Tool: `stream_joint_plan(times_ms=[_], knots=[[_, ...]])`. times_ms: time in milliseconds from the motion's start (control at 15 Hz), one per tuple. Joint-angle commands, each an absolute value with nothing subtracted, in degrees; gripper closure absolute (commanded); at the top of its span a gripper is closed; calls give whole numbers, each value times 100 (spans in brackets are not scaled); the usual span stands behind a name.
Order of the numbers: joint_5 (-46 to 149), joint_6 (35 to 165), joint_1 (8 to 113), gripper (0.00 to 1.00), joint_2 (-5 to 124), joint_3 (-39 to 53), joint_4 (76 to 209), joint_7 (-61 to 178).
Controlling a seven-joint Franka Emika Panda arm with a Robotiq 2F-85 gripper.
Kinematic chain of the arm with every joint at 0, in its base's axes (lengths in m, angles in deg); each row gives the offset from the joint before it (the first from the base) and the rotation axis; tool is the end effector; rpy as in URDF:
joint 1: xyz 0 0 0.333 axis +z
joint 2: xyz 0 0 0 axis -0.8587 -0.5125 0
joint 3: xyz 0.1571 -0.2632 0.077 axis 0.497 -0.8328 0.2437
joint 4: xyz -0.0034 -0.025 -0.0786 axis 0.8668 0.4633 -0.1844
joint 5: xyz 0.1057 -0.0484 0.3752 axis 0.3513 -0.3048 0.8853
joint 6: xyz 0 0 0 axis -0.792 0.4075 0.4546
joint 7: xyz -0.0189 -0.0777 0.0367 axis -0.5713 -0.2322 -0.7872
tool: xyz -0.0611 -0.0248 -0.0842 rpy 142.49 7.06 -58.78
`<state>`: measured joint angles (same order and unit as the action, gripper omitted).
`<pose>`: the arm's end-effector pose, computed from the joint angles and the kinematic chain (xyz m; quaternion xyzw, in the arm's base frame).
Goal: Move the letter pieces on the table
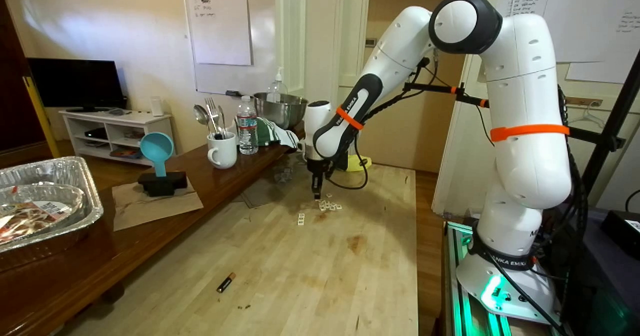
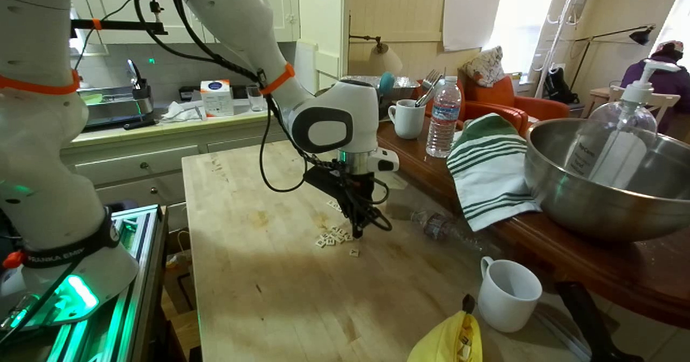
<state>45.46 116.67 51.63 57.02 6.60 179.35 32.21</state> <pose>0.5337 -0.1091 0.2192 0.9862 0.1555 0.0061 0.0559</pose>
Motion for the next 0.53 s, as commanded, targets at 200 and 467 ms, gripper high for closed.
stream_joint_plan(times_ms=[200,467], knots=[[5073,11699,4819,100,6310,1019,18344,2462],[4914,11549,4839,100,6527,884,18507,2259]])
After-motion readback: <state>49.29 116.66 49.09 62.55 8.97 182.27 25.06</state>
